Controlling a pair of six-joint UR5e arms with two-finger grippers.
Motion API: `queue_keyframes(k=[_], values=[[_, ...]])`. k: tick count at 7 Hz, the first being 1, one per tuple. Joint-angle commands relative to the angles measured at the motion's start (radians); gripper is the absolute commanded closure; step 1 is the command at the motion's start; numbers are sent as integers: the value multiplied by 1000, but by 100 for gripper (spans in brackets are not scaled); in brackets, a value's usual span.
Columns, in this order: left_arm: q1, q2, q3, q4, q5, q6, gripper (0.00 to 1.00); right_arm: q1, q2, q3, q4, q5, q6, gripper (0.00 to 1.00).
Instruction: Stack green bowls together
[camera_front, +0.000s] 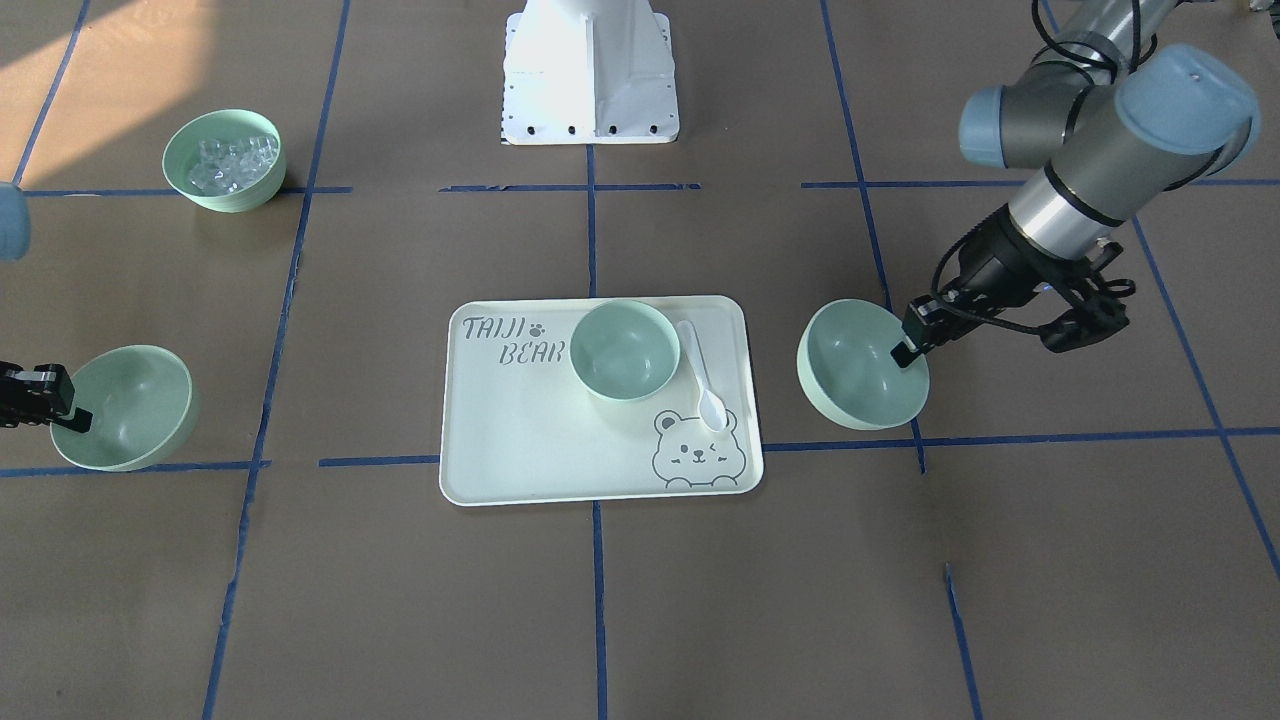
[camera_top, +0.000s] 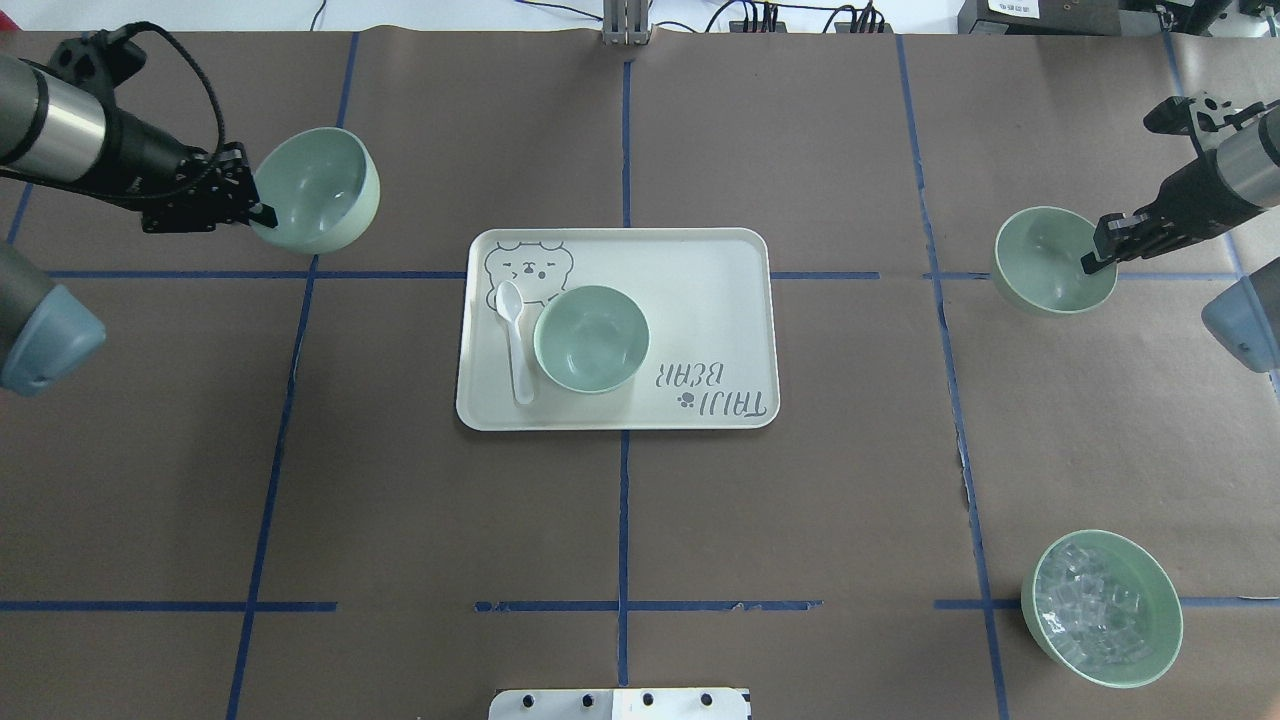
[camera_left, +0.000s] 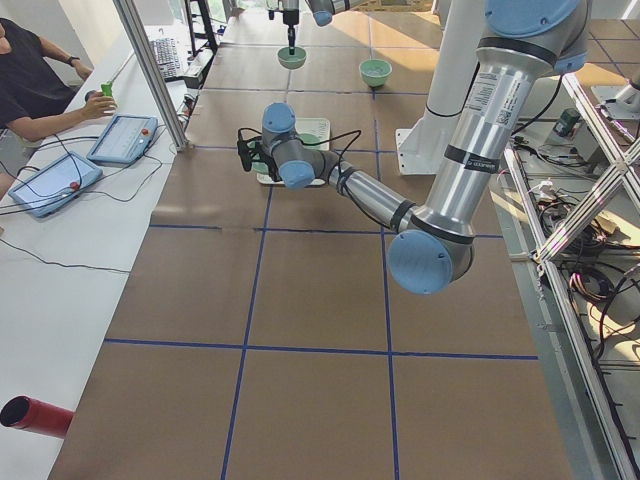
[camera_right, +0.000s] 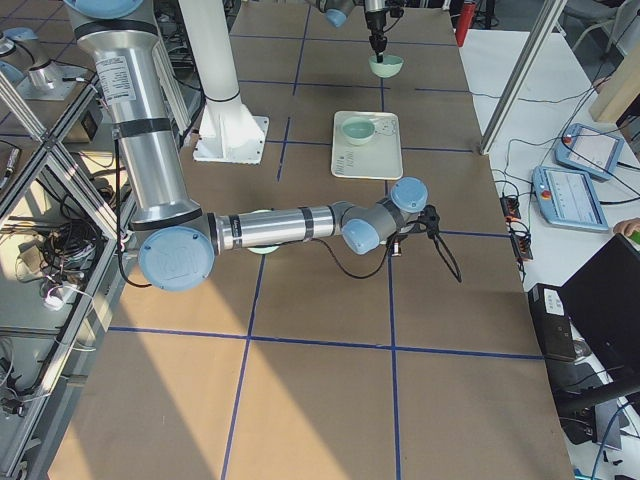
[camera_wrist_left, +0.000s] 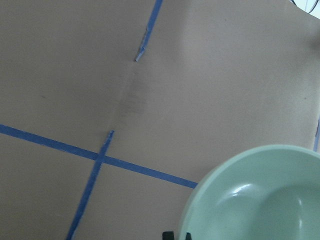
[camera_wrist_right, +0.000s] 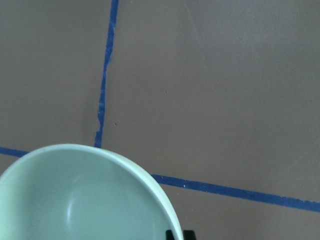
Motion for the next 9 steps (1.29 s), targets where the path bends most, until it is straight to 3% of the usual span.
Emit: queue_keyframes(k=[1, 2, 3, 9], values=[[152, -143, 1, 157, 185, -76, 100, 45, 39, 6, -8, 35, 3, 100], [213, -229, 7, 278, 251, -76, 100, 50, 42, 8, -10, 40, 4, 100], [265, -253, 18, 298, 302, -78, 100, 48, 46, 9, -8, 38, 24, 100], [338, -274, 55, 300, 313, -68, 100, 48, 76, 35, -8, 40, 92, 100]])
